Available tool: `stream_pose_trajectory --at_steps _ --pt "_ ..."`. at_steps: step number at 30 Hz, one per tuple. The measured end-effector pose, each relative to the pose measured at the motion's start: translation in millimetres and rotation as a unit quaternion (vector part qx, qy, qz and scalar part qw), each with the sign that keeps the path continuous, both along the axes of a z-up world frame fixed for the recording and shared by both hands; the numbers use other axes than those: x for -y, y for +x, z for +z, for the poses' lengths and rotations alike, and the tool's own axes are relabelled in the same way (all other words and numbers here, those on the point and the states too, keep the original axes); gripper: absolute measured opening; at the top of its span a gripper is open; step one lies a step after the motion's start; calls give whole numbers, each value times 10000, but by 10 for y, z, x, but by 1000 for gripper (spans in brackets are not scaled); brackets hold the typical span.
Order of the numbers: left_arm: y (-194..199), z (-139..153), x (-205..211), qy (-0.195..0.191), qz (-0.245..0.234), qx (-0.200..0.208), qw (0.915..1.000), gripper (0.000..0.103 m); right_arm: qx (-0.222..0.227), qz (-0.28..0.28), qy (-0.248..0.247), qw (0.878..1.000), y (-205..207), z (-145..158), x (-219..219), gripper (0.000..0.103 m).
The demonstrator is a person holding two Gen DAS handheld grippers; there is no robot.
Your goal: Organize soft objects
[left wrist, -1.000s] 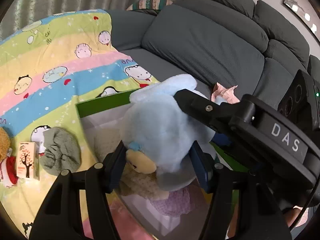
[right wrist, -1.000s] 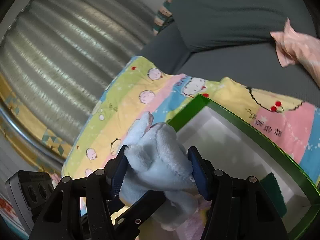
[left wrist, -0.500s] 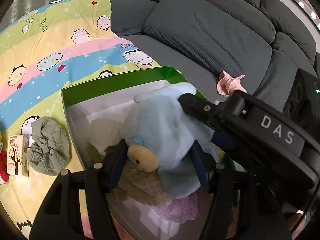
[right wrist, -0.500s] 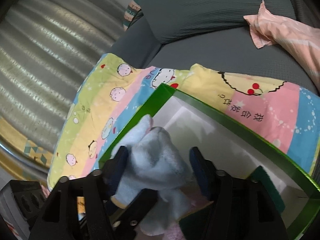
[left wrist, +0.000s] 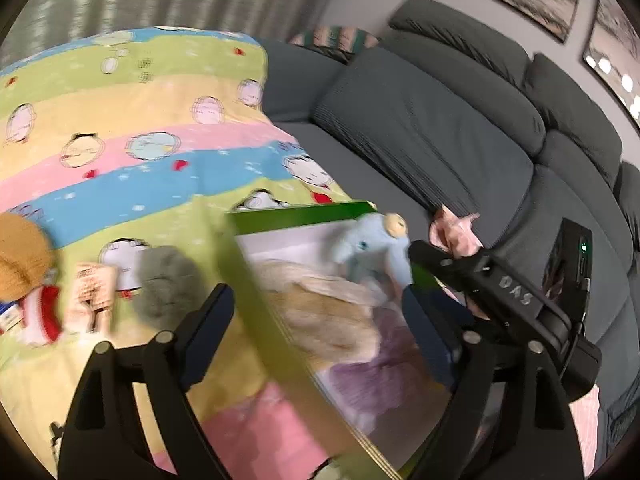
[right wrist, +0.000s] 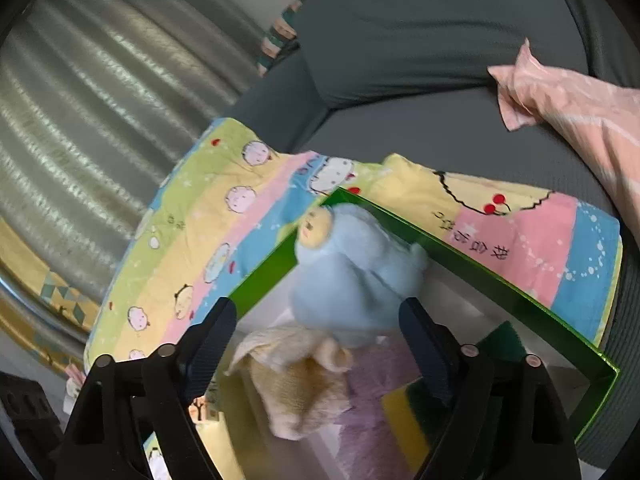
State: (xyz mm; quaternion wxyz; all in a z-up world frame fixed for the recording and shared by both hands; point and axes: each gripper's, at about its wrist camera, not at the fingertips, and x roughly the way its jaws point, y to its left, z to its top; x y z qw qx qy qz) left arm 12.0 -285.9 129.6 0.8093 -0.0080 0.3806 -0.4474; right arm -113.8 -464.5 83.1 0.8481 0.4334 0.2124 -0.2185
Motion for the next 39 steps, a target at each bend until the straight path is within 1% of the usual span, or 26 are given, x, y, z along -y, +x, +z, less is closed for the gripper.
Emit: stream_pose_trajectory --at_steps 2,5,6,8,10,11,13,15,16,17,20,21,22,24,25,26,28,29,30,31,32,33,35,37,38,39 --pt "32 28 -190 -46 175 14 9998 89 19 38 -63 10000 12 38 -47 86" --pt "75 20 -491 17 519 -9 9987 89 -15 112 -203 9997 54 90 -135 86" --pt "86 9 -604 51 648 -30 9979 89 -45 171 -288 9994 82 107 -174 91" --pt "106 -22 -852 114 973 -49 9952 89 -65 269 -391 9989 128 133 -246 97" --pt "116 -70 -1133 110 1263 -107 9919 89 41 416 -399 9983 171 161 -324 97" --pt "125 -100 -1270 47 1386 -202 9901 89 108 504 -367 9980 193 177 -369 98" --pt "151 -186 -1582 -175 1744 -501 9832 89 207 643 -396 9969 230 220 -459 101" --pt "151 -256 -1845 -258 1989 -650 9775 90 246 795 -591 9948 273 286 -588 103" --pt "142 -297 -1990 -231 2129 -687 9744 92 260 870 -723 9932 297 326 -665 103" --pt "130 -328 -2099 -200 2252 -694 9716 100 280 945 -819 9918 322 362 -727 103" --pt "105 -449 -2441 -71 2656 -690 9616 102 440 1216 -980 9868 441 460 -968 103" --pt "102 -498 -2558 -44 2805 -690 9574 102 472 1351 -1015 9845 514 481 -1077 103" --pt "104 -564 -2714 -82 3037 -713 9500 102 455 1525 -1072 9814 603 496 -1194 103" --pt "135 -650 -2928 -155 3369 -771 9382 102 380 1866 -1178 9746 763 503 -1403 103" --pt "155 -705 -3039 -156 3585 -840 9296 102 329 2088 -1195 9701 871 493 -1541 103" --pt "172 -739 -3133 -132 3734 -930 9229 102 299 2246 -1194 9666 944 482 -1632 103" --pt "198 -730 -3293 -107 3980 -1078 9110 102 213 2691 -1183 9556 1167 435 -1905 103" --pt "186 -701 -3355 -119 4077 -1055 9069 102 143 2857 -1188 9508 1264 410 -2019 103" --pt "172 -675 -3402 -107 4195 -1011 9020 102 14 3093 -1210 9432 1426 374 -2198 103" --pt "154 -655 -3456 -48 4327 -965 8963 102 -81 3248 -1241 9376 1533 338 -2343 103" --pt "136 -639 -3495 31 4405 -924 8930 102 -188 3458 -1286 9292 1683 297 -2530 103" --pt "124 -629 -3530 144 4477 -886 8896 102 -246 3545 -1310 9255 1751 266 -2630 103" --pt "129 -613 -3595 411 4697 -810 8781 102 -498 3682 -1348 9186 1992 196 -2883 103" --pt "145 -610 -3670 494 4834 -764 8706 102 -691 3657 -1471 9164 2208 172 -3053 103" --pt "144 -606 -3712 484 4882 -757 8681 102 -757 3627 -1593 9150 2313 166 -3131 103" --pt "165 -625 -3752 457 4894 -761 8675 102 -874 3576 -1804 9121 2445 157 -3223 103"
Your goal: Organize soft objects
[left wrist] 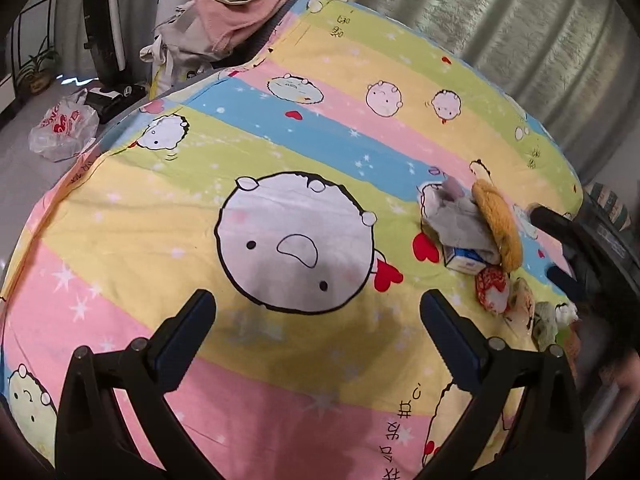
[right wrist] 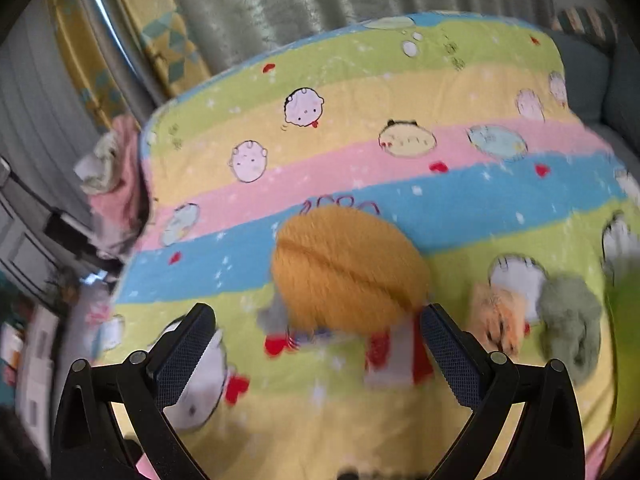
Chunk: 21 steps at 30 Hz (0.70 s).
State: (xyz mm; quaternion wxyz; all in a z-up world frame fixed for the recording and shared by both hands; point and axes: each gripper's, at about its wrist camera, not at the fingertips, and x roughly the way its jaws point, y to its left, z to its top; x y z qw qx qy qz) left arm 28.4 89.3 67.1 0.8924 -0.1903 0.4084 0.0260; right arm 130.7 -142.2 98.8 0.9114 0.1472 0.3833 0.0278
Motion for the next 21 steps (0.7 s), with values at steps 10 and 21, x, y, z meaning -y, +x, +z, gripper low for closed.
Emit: stream_pose_trajectory --at_steps 10,21 --pt "37 25 -180 -315 57 11 9995 102 -323 -407 -772 9957 346 -244 34 41" --pt "37 19 -144 -355 -39 -26 9994 102 416 522 1157 9910 -749 536 217 26"
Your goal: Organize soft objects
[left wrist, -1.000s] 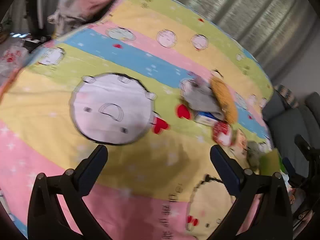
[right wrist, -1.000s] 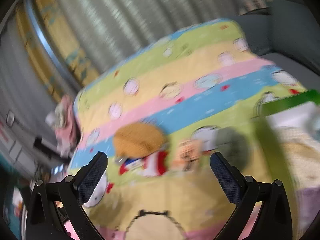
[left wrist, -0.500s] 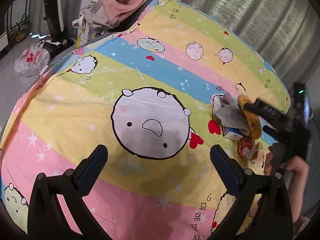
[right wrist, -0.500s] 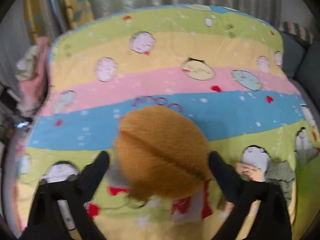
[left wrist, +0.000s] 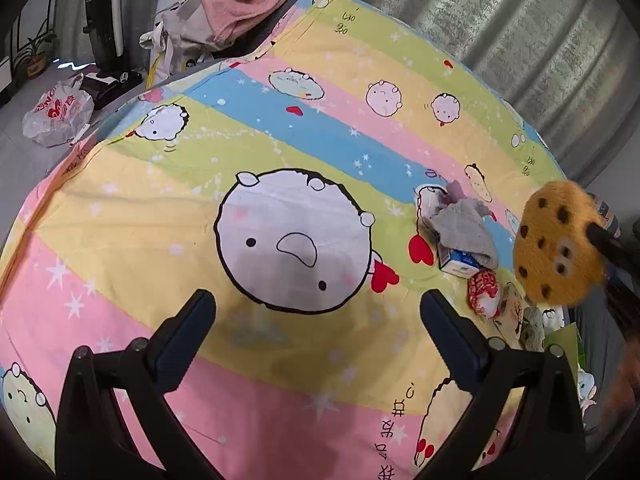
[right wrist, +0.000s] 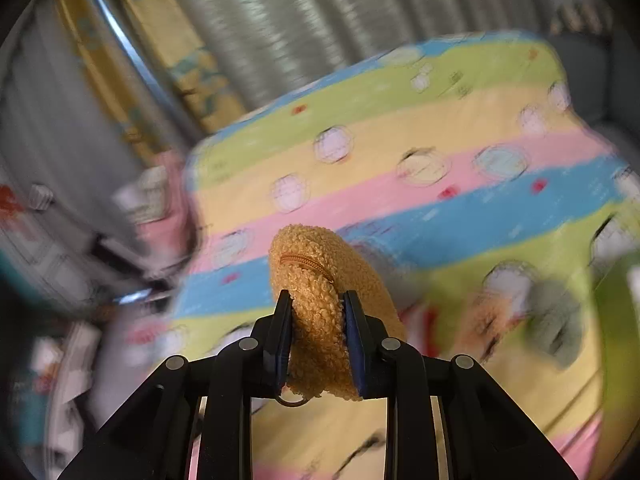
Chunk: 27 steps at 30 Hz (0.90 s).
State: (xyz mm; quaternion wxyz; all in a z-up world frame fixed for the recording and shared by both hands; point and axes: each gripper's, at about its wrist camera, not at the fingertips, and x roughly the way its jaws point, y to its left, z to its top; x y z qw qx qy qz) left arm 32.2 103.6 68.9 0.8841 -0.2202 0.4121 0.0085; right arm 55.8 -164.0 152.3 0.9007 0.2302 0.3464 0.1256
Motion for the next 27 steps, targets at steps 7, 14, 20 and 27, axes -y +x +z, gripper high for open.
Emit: stream_pose_trajectory --at_steps 7,14,20,27 --pt "-8 -46 -19 -46 69 -99 9999 102 -1284 1254 1866 9659 -143 -800 -147 26" --pt "16 -86 55 -20 -79 -200 9998 102 -1645 127 463 9852 -30 -960 55 31" --pt "87 -172 268 -85 -500 -359 9981 102 -1374 -288 35 9901 -90 -825 277 78" --pt "97 -271 618 -226 -1251 -488 9907 96 -1503 383 -243 9876 140 -903 44 78"
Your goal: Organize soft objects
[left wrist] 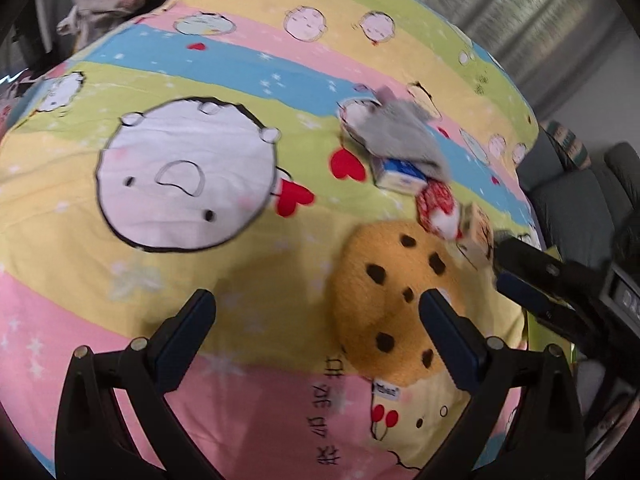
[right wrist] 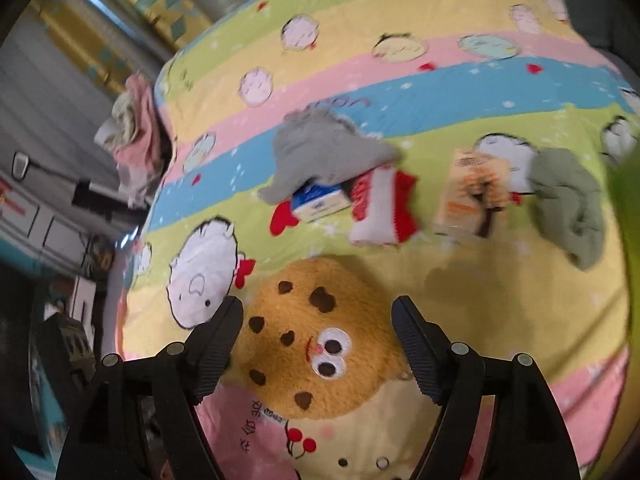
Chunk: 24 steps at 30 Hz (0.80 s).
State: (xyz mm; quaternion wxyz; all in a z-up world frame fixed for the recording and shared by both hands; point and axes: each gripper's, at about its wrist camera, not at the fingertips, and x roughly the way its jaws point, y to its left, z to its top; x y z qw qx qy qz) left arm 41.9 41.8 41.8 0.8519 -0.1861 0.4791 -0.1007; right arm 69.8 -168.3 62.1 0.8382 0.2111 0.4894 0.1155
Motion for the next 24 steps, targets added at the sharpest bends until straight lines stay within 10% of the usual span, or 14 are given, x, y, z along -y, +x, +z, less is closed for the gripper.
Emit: stream_pose_trajectory --at_steps 9,24 --pt "31 -194 330 42 -468 -291 9985 40 -295 278 259 9988 -5 -383 -35 78" --pt "-88 -94 609 -544 -1217 3 9911 37 -175 709 965 9927 -126 -260 -158 77"
